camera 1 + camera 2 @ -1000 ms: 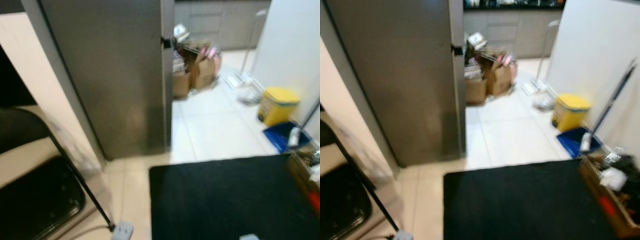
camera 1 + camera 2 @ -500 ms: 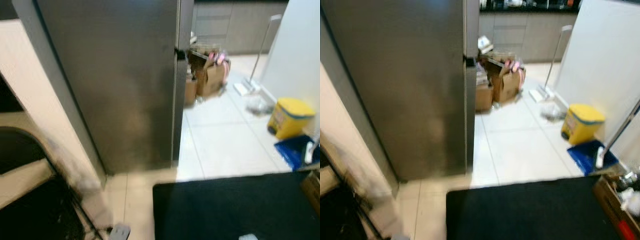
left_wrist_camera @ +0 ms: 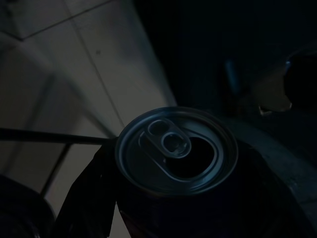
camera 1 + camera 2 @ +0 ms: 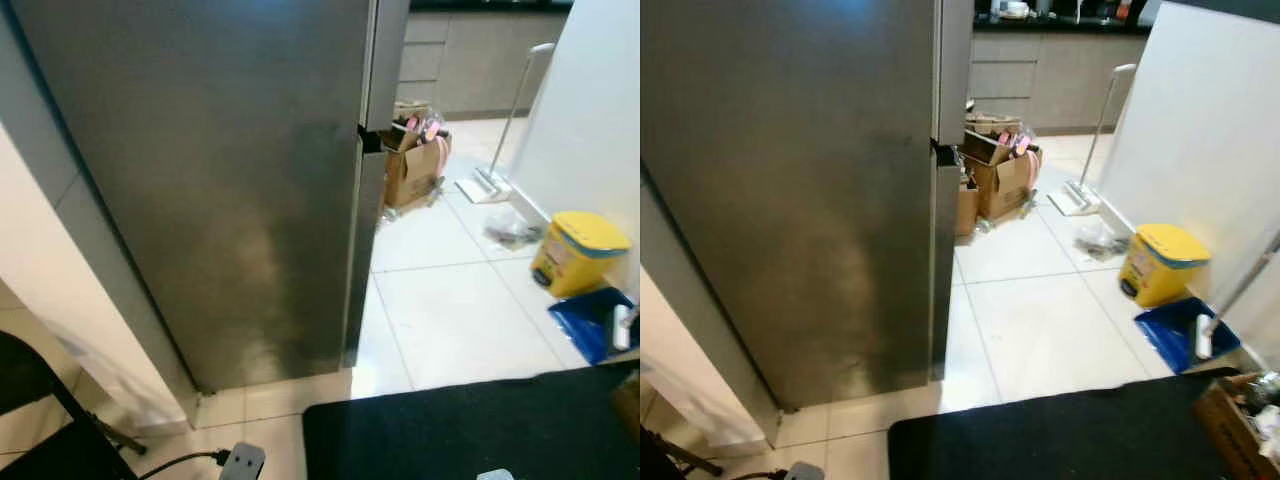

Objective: Restocking fridge

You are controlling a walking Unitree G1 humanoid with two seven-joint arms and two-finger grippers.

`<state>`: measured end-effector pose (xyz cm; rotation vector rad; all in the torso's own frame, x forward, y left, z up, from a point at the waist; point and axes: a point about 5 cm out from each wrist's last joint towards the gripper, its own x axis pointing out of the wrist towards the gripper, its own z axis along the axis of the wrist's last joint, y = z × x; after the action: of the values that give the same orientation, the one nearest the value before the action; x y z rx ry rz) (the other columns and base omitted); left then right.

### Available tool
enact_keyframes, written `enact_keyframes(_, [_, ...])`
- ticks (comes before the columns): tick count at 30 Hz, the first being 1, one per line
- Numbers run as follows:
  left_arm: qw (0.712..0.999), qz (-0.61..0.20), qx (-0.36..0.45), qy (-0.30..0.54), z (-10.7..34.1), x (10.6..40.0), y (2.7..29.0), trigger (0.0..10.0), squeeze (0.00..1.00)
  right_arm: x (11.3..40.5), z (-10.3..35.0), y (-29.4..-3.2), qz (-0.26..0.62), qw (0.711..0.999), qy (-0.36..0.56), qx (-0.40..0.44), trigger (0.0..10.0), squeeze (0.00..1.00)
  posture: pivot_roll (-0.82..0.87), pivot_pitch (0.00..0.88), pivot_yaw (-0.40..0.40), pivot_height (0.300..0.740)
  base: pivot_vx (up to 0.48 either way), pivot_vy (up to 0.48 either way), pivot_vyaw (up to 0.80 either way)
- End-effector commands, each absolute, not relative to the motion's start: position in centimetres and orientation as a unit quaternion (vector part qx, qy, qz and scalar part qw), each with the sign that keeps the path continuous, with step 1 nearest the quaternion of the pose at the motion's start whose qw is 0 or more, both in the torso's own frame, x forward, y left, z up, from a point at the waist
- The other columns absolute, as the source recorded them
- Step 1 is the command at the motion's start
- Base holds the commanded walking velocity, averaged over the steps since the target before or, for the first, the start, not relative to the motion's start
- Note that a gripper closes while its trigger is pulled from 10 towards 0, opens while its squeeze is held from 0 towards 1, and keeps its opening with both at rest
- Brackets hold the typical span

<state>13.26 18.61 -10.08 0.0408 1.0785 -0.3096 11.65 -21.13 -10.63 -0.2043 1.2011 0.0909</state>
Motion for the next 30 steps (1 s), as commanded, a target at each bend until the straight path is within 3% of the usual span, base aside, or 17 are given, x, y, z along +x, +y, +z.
enact_keyframes(1, [0.844,-0.151,0.016,0.514,-10.16,13.13,18.34,10.0,0.0,11.74,-10.59,-20.96,0.049,0.824,0.559,-0.077,10.0,0.0,0.05,0.0,0.005,0.74,0.394,0.0,0.0])
enact_keyframes(6, [0.845,-0.151,0.015,0.514,-10.16,13.13,18.32,10.0,0.0,11.79,-10.58,-20.9,0.051,0.825,0.557,-0.078,10.0,0.0,0.05,0.0,0.004,0.74,0.39,0.0,0.49])
enact_keyframes(16, [0.846,-0.15,0.013,0.512,-10.14,13.16,18.29,10.0,0.0,11.45,-10.69,-21.14,0.028,0.82,0.567,-0.072,10.0,0.0,0.05,0.0,0.006,0.74,0.39,0.0,0.0])
enact_keyframes(30, [0.848,-0.135,0.012,0.512,-10.1,13.33,18.56,10.0,0.0,11.44,-10.72,-20.97,0.032,0.819,0.569,-0.061,10.0,0.0,0.05,0.0,0.007,0.74,0.0,0.0,-0.8])
